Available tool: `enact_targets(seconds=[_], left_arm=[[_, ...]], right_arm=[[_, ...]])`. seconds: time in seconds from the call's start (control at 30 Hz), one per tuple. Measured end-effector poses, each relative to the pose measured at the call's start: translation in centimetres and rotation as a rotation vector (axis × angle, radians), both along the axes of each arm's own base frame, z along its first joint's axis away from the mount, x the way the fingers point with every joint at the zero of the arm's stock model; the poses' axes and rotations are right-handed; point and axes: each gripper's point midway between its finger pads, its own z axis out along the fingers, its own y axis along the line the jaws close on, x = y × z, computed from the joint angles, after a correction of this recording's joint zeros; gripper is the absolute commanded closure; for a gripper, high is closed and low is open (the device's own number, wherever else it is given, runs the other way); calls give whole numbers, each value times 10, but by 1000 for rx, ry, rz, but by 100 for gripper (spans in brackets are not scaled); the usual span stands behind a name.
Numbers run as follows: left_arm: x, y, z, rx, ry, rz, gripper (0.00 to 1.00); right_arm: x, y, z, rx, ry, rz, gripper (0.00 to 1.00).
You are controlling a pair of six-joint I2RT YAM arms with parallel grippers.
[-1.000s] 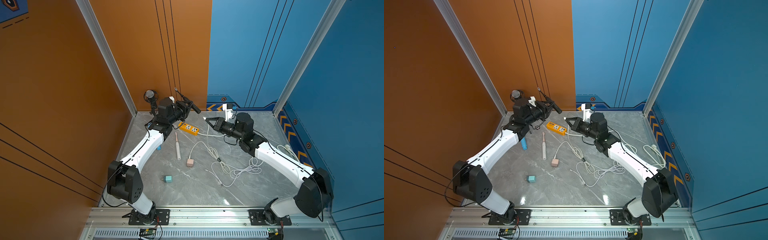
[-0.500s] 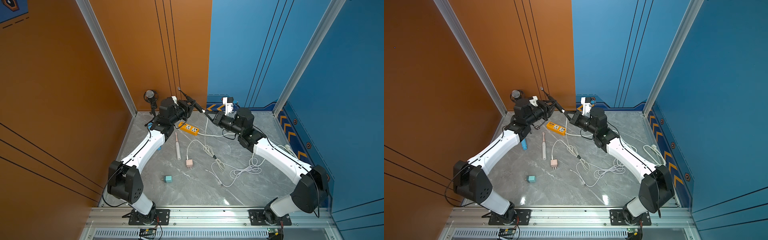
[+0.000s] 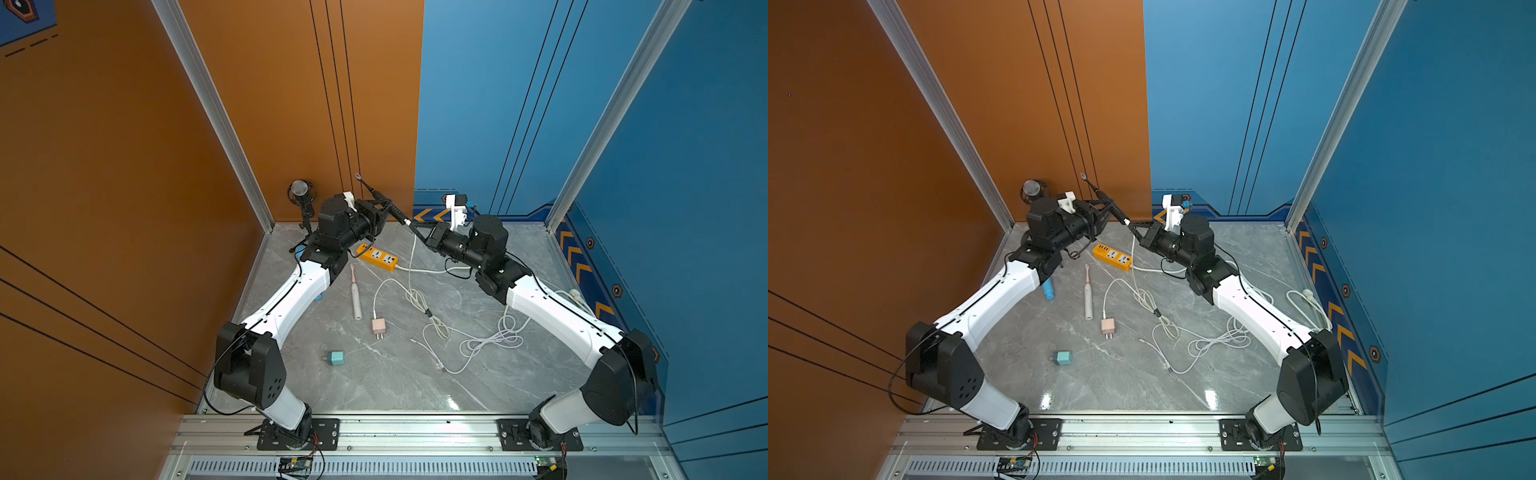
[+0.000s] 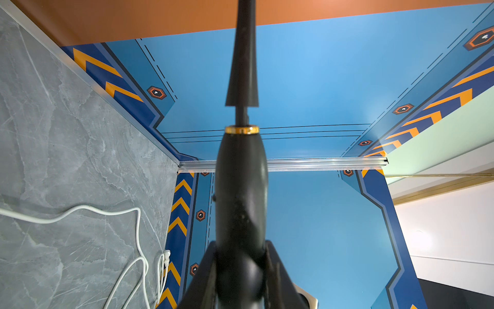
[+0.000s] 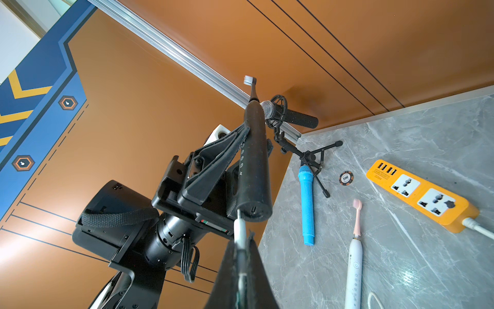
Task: Charge the electric toothbrush
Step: Insert the charging cable into the electric toothbrush.
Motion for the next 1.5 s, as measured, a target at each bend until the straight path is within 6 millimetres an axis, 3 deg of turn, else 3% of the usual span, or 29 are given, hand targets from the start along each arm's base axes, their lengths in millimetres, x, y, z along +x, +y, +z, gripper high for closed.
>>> enact_targets(seconds=[1.13, 1.5], left_arm=[[-5, -11, 13, 10, -80, 28, 100], [-6, -19, 26, 17, -138, 103, 100]], right_arm=[[10, -1, -1, 67, 98, 29, 100], [15, -8, 10, 81, 71, 21, 100]])
